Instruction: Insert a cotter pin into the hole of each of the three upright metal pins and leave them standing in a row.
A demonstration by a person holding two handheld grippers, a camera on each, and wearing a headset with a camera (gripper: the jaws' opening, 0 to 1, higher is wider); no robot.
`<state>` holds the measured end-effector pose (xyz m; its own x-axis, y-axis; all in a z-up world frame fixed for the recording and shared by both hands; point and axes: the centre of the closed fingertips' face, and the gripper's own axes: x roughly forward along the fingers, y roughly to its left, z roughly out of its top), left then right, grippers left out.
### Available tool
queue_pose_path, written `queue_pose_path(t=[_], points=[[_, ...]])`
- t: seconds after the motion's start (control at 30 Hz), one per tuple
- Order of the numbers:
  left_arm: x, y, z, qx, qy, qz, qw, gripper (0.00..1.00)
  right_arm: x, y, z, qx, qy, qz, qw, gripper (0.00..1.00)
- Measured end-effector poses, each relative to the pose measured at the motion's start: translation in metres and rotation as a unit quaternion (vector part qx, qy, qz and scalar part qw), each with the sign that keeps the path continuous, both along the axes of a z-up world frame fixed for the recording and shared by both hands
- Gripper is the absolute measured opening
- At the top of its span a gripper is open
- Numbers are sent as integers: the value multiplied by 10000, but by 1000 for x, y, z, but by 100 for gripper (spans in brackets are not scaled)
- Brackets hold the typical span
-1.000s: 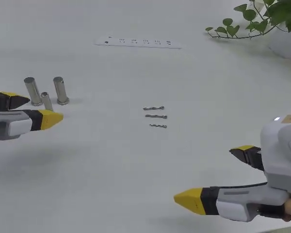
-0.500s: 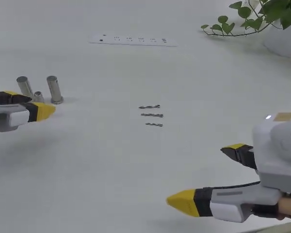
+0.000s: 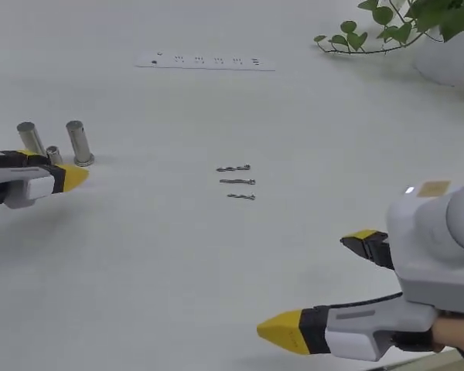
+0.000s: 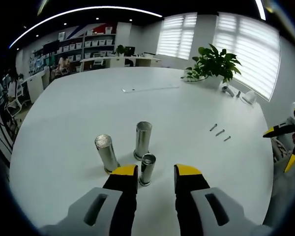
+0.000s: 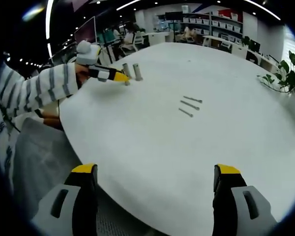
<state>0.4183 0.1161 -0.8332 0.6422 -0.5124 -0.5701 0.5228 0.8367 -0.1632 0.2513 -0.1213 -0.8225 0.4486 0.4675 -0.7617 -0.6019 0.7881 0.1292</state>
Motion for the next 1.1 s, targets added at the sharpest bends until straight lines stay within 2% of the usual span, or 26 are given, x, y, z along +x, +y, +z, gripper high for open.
queue_pose_path(t=[0.13, 0.2, 0.37, 0.43, 0.47, 0.67, 0.8, 0.93, 0.97, 1.03, 1.07, 1.1], points=[[5, 1, -5, -4, 61, 100, 9999, 26, -2, 2, -2, 20, 37, 38, 10000, 100], [6, 4, -9, 137, 47, 144, 9998, 26, -3, 2, -3, 9, 53, 54, 10000, 100], [6, 7, -14, 296, 28, 47, 9995, 24, -4, 1, -5, 87, 113, 8, 9999, 100], [5, 12, -18, 508, 48, 30, 9987, 23, -4, 1, -5, 111, 132, 4, 9999, 100], [5, 13, -19, 540, 50, 41, 9985, 23, -4, 1, -5, 122, 129, 6, 9998, 100], [7, 17, -25, 345, 222, 244, 9989, 15, -4, 4, -4, 121, 85, 97, 9998, 100], [9, 19, -25, 327, 180, 323, 9988, 12, -4, 4, -5, 121, 99, 113, 9998, 99], [10, 20, -25, 216, 231, 406, 9987, 9, -6, 4, -6, 109, 118, 132, 9998, 99], [9, 20, -25, 237, 205, 384, 9988, 9, -6, 4, -6, 106, 116, 139, 9998, 99], [11, 21, -22, 383, -6, 331, 9987, 7, -6, 5, -7, 116, 110, 149, 9998, 99], [10, 22, -24, 371, 74, 389, 9985, 7, -6, 5, -7, 128, 96, 150, 9998, 99], [11, 21, -24, 338, 68, 387, 9987, 7, -6, 5, -7, 145, 92, 146, 9997, 99]])
